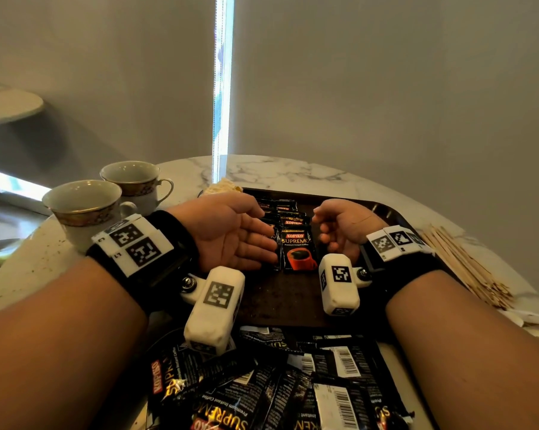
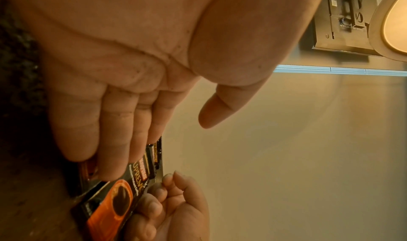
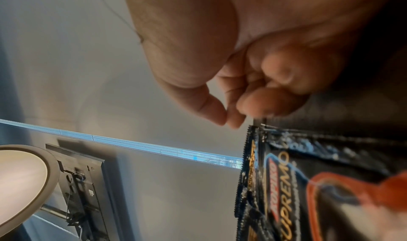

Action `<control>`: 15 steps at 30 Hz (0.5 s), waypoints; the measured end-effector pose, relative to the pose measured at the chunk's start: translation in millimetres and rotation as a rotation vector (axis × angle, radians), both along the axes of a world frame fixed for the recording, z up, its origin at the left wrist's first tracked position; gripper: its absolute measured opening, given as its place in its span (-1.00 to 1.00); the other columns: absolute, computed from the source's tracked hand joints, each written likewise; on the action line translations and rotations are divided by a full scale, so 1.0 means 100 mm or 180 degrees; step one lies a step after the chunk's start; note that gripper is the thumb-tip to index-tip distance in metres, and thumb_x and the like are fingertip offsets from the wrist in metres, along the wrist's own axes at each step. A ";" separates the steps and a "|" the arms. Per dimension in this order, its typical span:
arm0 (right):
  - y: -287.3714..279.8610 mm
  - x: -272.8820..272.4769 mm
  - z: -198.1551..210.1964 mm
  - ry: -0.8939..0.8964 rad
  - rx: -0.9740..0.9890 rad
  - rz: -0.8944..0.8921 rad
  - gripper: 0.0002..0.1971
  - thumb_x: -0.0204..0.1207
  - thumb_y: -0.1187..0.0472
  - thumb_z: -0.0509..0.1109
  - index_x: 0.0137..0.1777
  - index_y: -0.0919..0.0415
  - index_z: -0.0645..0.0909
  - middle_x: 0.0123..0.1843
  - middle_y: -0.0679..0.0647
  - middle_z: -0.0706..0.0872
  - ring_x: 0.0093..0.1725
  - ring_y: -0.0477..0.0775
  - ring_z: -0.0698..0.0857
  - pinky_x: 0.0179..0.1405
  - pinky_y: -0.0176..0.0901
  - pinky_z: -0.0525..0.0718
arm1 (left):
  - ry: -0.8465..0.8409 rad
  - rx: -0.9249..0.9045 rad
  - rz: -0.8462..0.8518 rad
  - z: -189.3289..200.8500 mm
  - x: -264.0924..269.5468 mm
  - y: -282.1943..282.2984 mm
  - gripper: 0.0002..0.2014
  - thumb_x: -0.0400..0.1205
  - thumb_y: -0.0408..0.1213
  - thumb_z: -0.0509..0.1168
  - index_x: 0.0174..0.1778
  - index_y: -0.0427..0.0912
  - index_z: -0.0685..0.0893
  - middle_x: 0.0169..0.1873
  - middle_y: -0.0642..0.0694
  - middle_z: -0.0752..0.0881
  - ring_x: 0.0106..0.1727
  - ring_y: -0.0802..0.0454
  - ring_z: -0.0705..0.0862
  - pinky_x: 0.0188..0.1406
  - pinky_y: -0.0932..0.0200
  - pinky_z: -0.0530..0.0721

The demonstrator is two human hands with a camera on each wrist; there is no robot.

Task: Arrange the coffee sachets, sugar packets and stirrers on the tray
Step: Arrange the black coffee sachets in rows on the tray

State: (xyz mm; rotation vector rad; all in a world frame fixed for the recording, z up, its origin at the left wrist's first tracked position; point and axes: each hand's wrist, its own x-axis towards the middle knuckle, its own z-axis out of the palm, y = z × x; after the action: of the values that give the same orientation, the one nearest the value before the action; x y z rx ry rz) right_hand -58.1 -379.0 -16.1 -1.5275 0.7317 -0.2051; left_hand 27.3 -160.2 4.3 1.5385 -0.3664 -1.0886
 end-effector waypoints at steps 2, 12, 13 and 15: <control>-0.01 0.01 0.00 -0.0105 0.0154 -0.0153 -0.77 0.62 0.10 0.33 -0.22 0.21 0.56 -0.40 0.05 0.49 -0.50 -0.01 0.51 -0.66 -0.28 0.39 | 0.0018 -0.0071 0.0055 0.01 0.01 0.01 -0.66 0.60 -0.20 0.21 0.18 -0.33 0.67 -0.03 -0.29 0.79 0.00 -0.24 0.81 0.09 -0.11 0.71; 0.00 0.12 0.10 -0.0494 0.0745 -0.0156 -0.27 0.62 -0.28 0.30 0.55 0.30 0.39 0.53 0.52 0.42 0.53 0.52 0.45 0.50 0.31 0.49 | -0.0069 -0.0406 0.0990 0.14 0.09 0.13 -0.86 0.67 -0.22 0.18 -0.06 -0.17 0.61 -0.30 -0.08 0.64 -0.32 0.02 0.61 -0.25 0.10 0.55; 0.01 0.12 0.11 -0.0513 0.0778 -0.0111 -0.22 0.61 -0.31 0.29 0.59 0.30 0.36 0.57 0.53 0.38 0.58 0.53 0.39 0.55 0.33 0.43 | -0.0091 -0.0385 0.1029 0.15 0.08 0.13 -0.86 0.68 -0.20 0.19 -0.06 -0.17 0.60 -0.29 -0.10 0.61 -0.30 0.00 0.59 -0.22 0.09 0.56; 0.04 0.13 0.13 -0.0558 0.0851 -0.0001 -0.15 0.60 -0.36 0.24 0.66 0.28 0.28 0.63 0.55 0.27 0.65 0.54 0.25 0.61 0.35 0.29 | -0.0114 -0.0318 0.1017 0.17 0.06 0.13 -0.83 0.68 -0.15 0.20 0.01 -0.17 0.59 -0.18 -0.17 0.59 -0.18 -0.05 0.58 -0.07 0.01 0.59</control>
State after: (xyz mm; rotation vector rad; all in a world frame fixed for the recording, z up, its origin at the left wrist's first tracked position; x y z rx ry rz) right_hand -44.8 -374.6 -3.1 -1.2382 0.5944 -0.2287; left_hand 33.4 -147.6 21.4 1.4696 -0.1873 -0.7829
